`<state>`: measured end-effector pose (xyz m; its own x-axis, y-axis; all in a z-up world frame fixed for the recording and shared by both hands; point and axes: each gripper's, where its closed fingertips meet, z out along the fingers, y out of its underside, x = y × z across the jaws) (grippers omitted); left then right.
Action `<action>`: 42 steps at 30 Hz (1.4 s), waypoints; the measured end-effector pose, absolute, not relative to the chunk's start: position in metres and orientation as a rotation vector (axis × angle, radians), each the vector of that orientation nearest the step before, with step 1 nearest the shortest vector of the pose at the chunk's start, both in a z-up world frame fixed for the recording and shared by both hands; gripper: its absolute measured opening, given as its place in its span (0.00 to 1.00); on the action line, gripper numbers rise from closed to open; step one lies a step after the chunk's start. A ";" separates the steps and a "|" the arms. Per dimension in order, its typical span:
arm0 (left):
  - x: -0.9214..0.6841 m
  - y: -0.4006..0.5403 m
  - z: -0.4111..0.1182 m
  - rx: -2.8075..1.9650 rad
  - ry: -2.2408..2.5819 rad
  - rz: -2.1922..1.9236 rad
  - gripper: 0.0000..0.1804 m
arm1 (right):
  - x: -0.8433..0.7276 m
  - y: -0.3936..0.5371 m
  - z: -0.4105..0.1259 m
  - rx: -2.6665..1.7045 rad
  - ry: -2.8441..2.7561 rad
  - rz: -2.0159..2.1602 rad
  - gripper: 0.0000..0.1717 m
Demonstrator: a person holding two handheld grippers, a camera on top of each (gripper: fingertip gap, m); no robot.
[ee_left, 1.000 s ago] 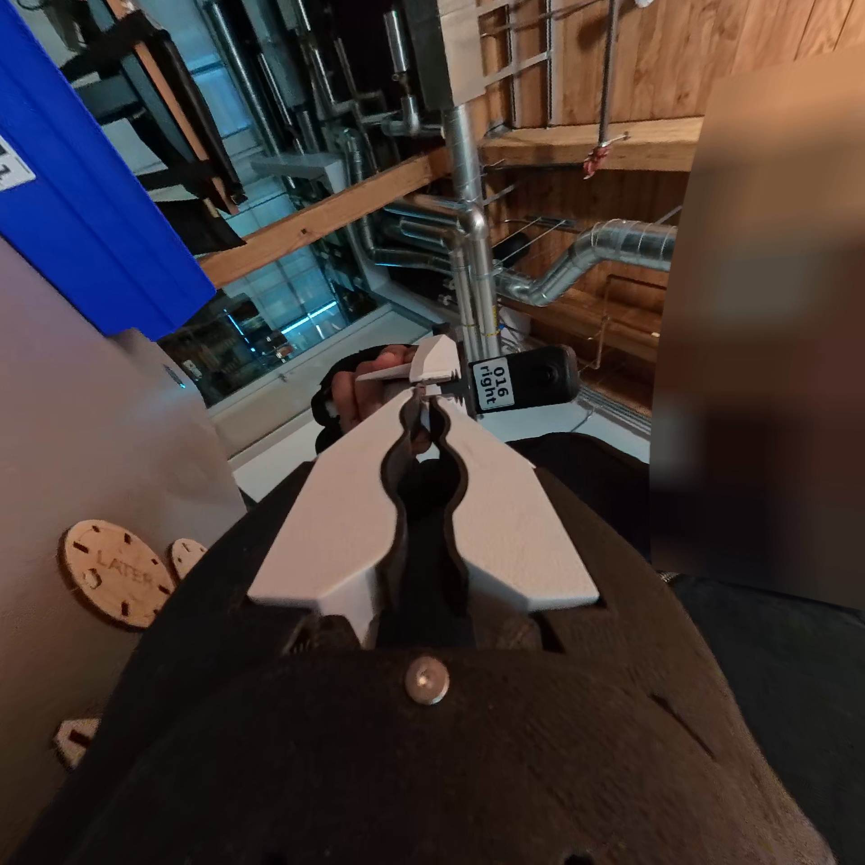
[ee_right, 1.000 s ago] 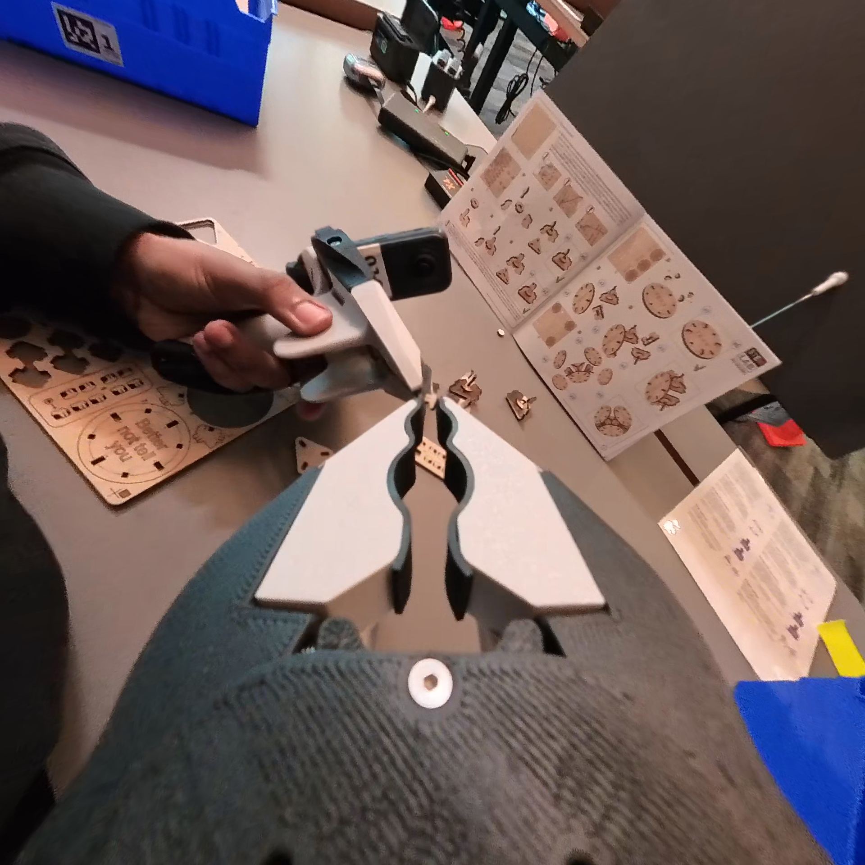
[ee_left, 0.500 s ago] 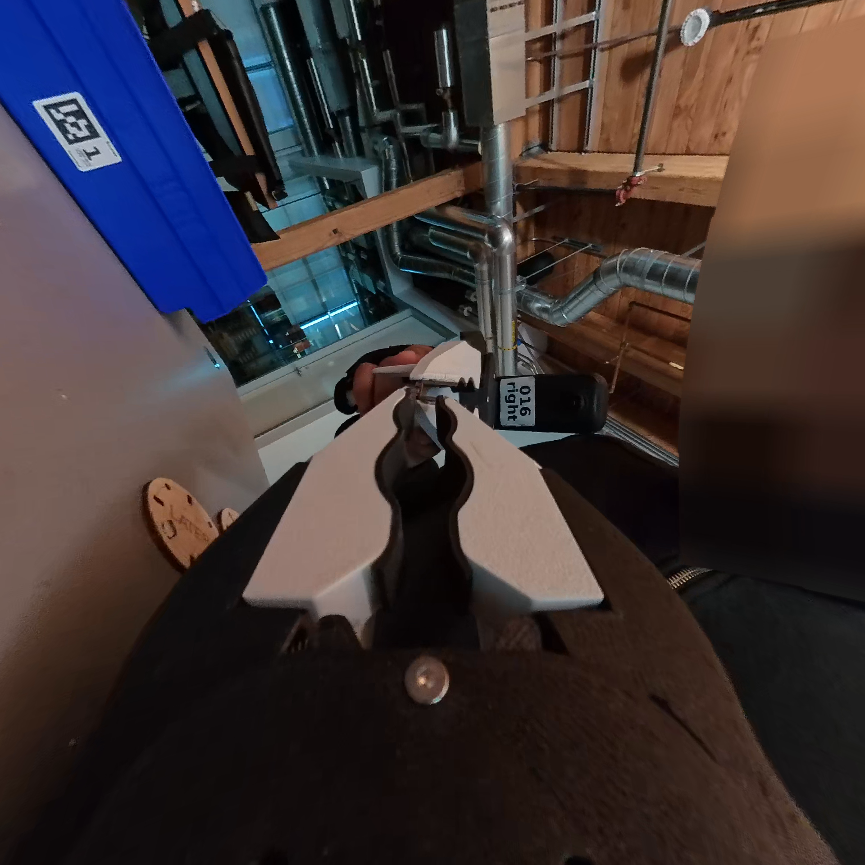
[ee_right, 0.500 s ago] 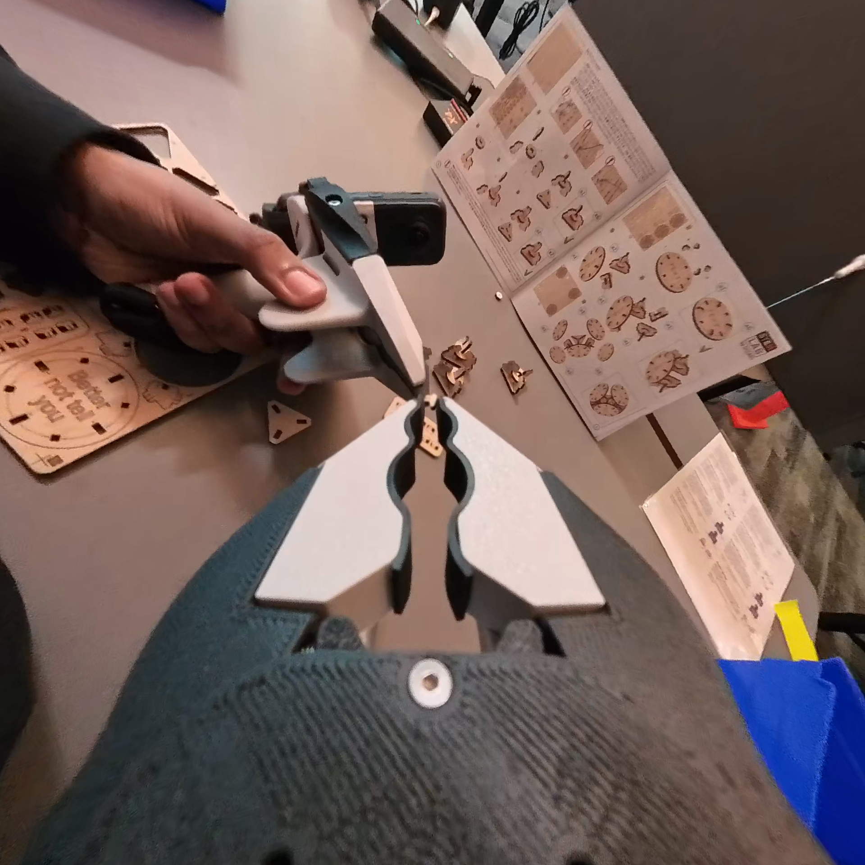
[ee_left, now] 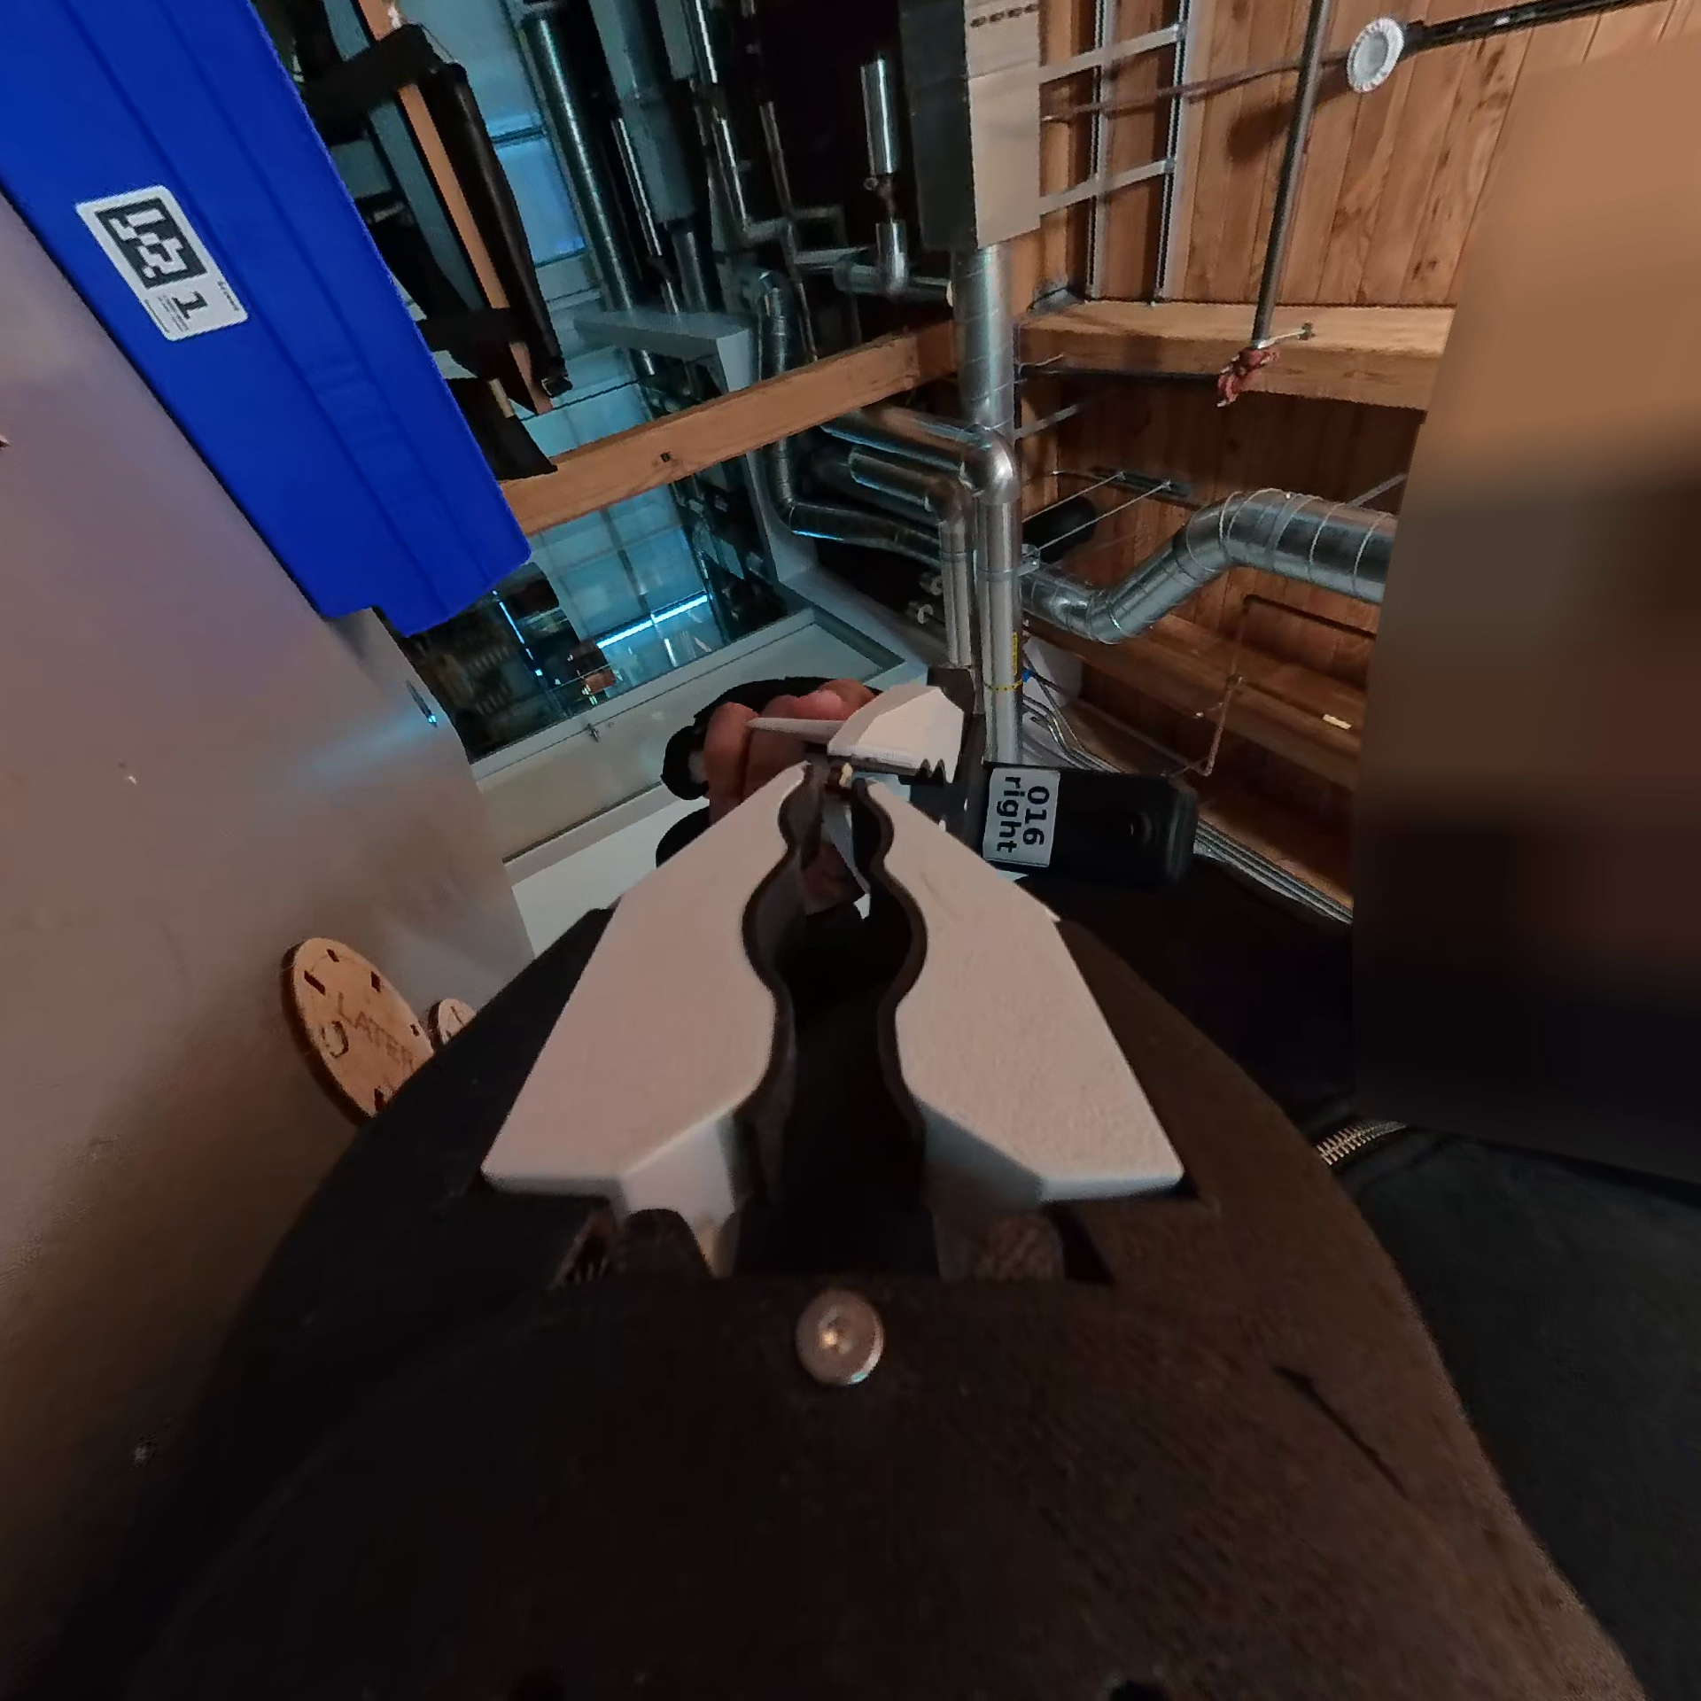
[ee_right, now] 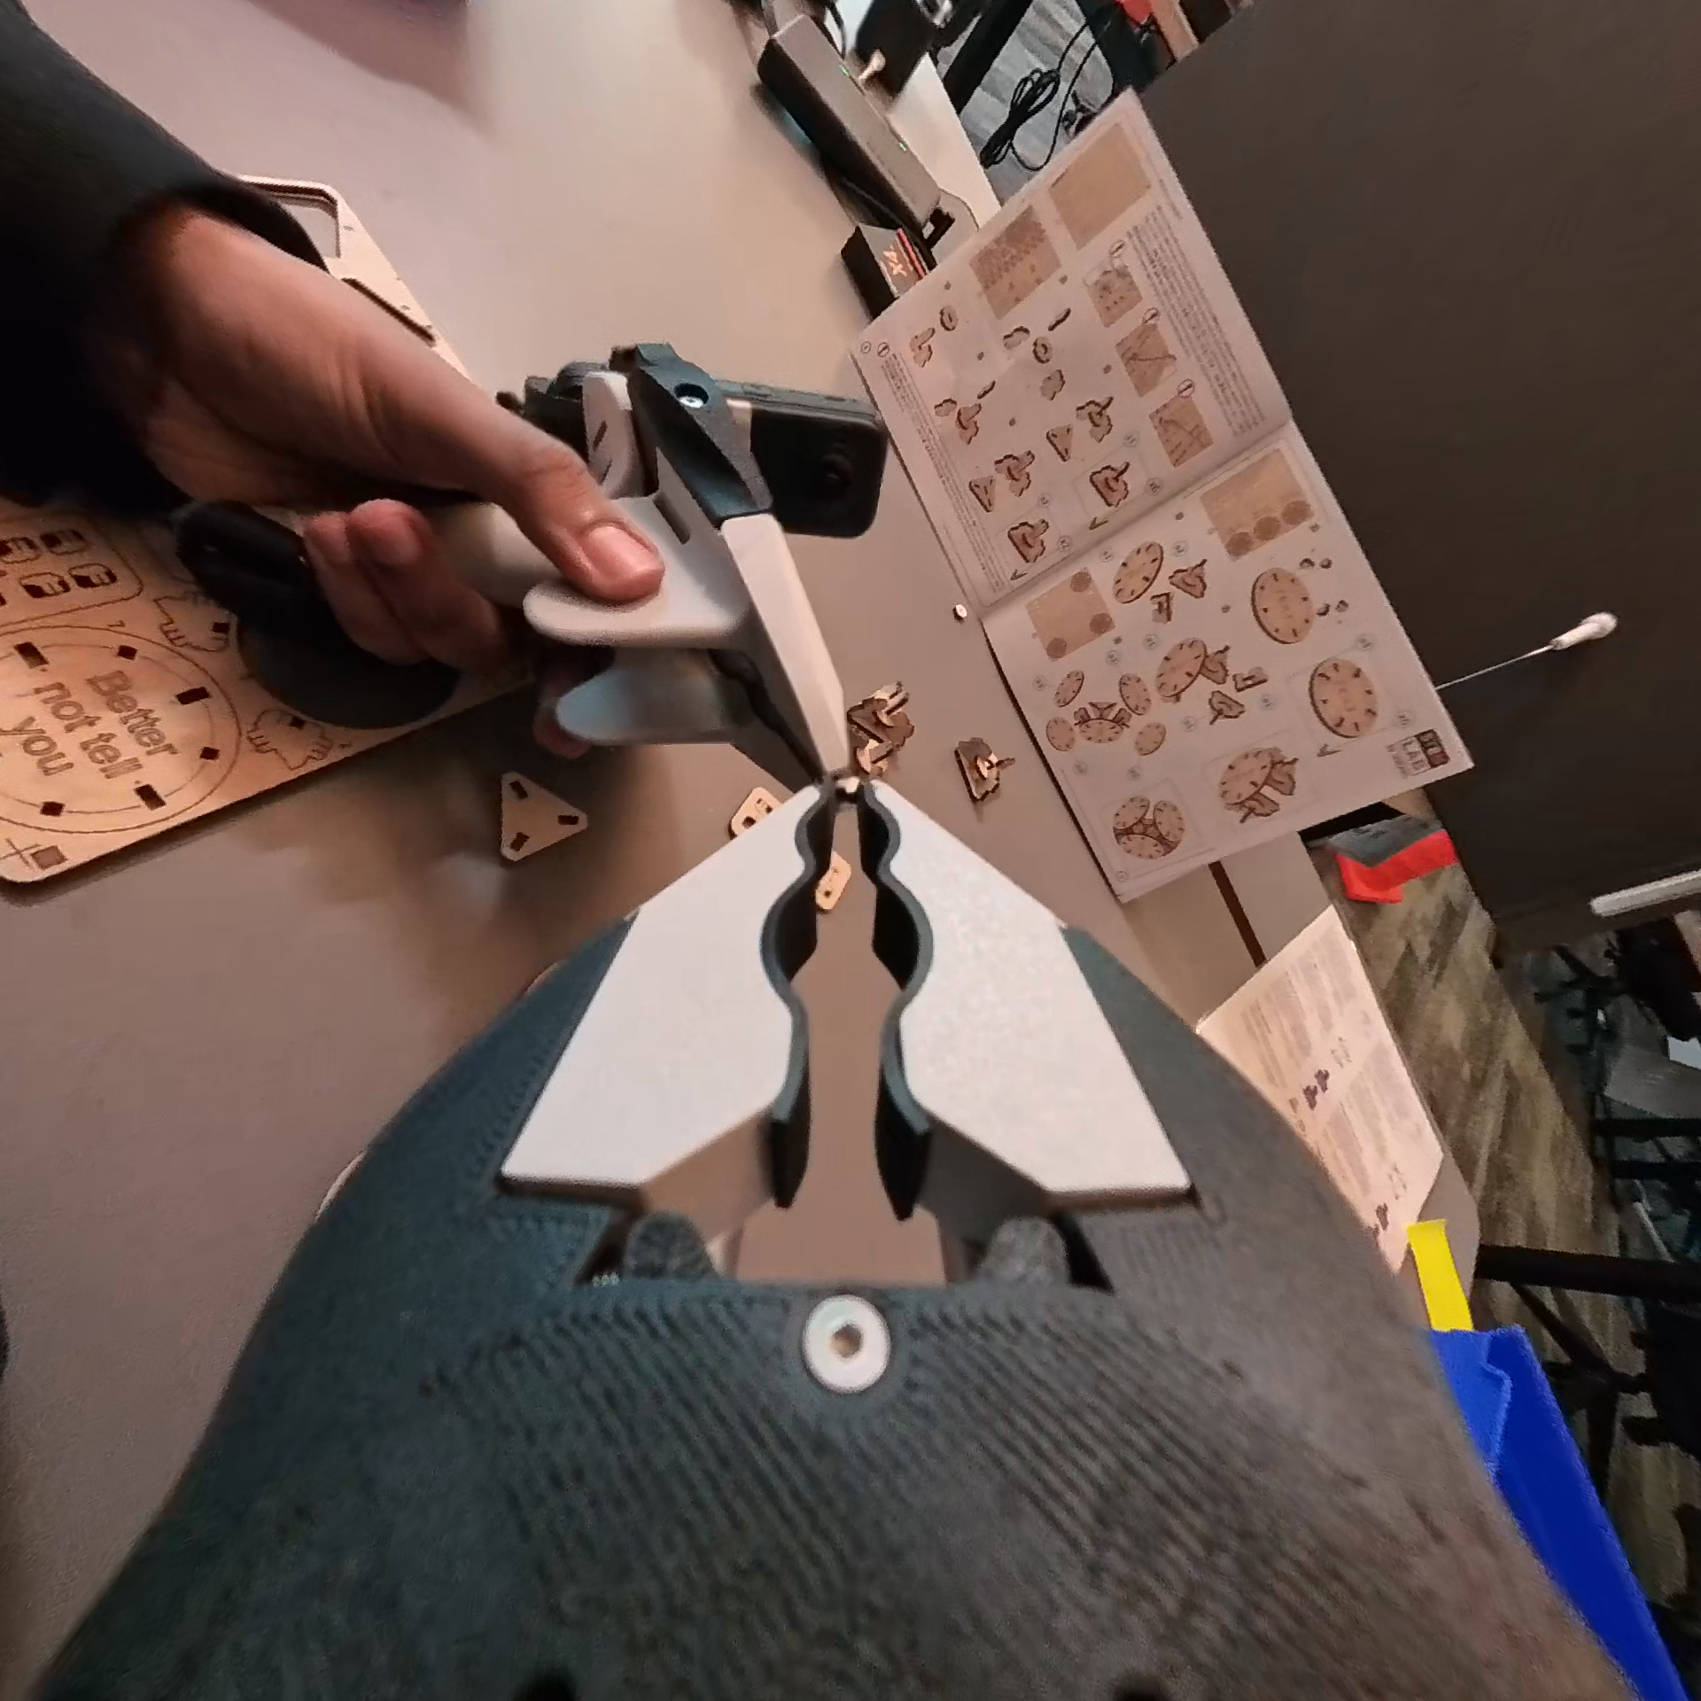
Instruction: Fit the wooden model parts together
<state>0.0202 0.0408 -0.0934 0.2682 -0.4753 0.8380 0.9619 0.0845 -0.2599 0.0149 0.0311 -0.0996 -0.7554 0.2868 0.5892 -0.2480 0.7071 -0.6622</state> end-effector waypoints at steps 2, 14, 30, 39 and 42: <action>0.021 0.041 -0.094 -0.945 -0.654 -1.203 0.04 | 0.017 0.031 -0.099 -0.014 -2.200 0.992 0.02; 0.027 0.044 -0.094 -0.989 -0.626 -1.195 0.00 | 0.022 0.034 -0.101 -0.082 -2.207 1.065 0.02; 0.035 0.047 -0.093 -1.171 -0.548 -1.017 0.00 | 0.032 0.041 -0.087 -0.928 -2.509 2.055 0.09; 0.036 0.047 -0.094 -1.135 -0.553 -1.078 0.00 | 0.031 0.041 -0.090 -0.659 -2.499 1.863 0.06; 0.038 0.049 -0.094 -1.142 -0.550 -1.086 0.00 | 0.031 0.042 -0.092 -0.456 -2.500 1.685 0.06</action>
<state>0.0382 0.0485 -0.0941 0.4157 -0.4002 0.8167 0.8952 0.0212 -0.4453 0.0312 0.0421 -0.0921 -0.9511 0.2957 -0.0891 0.1936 0.3463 -0.9179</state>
